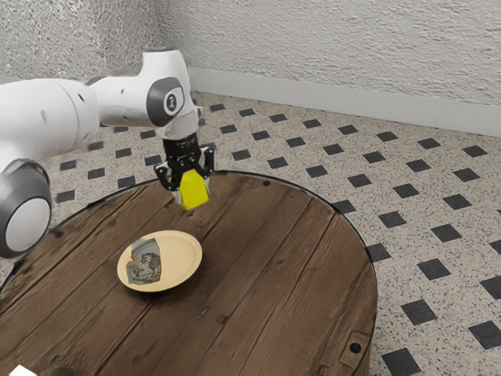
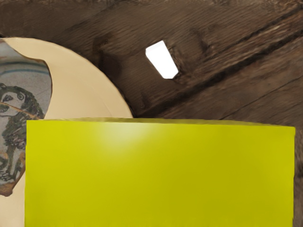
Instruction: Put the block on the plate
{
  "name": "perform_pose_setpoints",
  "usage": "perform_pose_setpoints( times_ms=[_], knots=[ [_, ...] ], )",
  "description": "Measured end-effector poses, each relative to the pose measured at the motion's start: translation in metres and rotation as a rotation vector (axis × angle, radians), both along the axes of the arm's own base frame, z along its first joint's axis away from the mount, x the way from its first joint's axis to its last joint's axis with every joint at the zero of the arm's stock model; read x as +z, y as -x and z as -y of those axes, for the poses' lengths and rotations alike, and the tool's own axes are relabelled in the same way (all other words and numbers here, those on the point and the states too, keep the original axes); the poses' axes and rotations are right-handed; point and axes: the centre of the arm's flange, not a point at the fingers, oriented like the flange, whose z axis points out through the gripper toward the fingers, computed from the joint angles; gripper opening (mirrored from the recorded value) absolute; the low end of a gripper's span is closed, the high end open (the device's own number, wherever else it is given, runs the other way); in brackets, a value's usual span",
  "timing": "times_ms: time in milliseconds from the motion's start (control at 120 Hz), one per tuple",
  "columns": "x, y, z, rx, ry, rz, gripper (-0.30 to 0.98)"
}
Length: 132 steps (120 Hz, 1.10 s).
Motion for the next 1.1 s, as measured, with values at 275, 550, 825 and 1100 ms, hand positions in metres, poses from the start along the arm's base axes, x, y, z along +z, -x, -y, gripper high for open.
perform_pose_setpoints(
  times_ms=[275, 550, 825, 1100],
  knots=[
    [-0.030, 0.055, -0.047, 0.078, 0.025, -0.062, 0.38],
    [-0.068, 0.097, -0.062, 0.115, 0.053, -0.095, 0.38],
    [-0.100, 0.110, -0.052, 0.121, 0.069, -0.097, 0.38],
    [-0.103, 0.108, -0.047, 0.120, 0.079, -0.069, 0.53]
  ],
)
